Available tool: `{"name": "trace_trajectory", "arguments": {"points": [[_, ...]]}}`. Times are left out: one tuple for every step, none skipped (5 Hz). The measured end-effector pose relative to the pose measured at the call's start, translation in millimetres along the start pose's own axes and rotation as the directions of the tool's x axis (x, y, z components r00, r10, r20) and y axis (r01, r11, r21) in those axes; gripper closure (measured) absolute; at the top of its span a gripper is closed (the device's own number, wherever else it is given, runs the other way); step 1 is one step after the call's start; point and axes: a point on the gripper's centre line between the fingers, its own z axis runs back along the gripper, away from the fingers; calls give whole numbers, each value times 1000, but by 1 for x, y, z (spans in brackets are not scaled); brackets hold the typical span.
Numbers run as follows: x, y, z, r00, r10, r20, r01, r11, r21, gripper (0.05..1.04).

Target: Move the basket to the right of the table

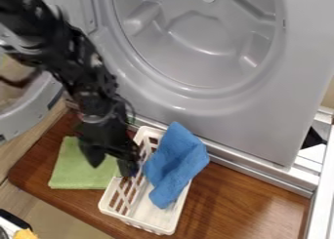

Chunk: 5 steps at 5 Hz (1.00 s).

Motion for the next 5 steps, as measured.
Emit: {"name": "trace_trajectory", "arguments": {"points": [[9,-2,-17,1000,25,3,-25,1000,-16,134],[16,-7,-31,1000,28,9,-27,1000,-16,426],[12,-5,-37,997,82,17,-82,997,6,733],[8,-10,-38,996,86,23,-86,996,-17,915],[2,-14,-33,995,91,34,-91,996,-19,977]]}}
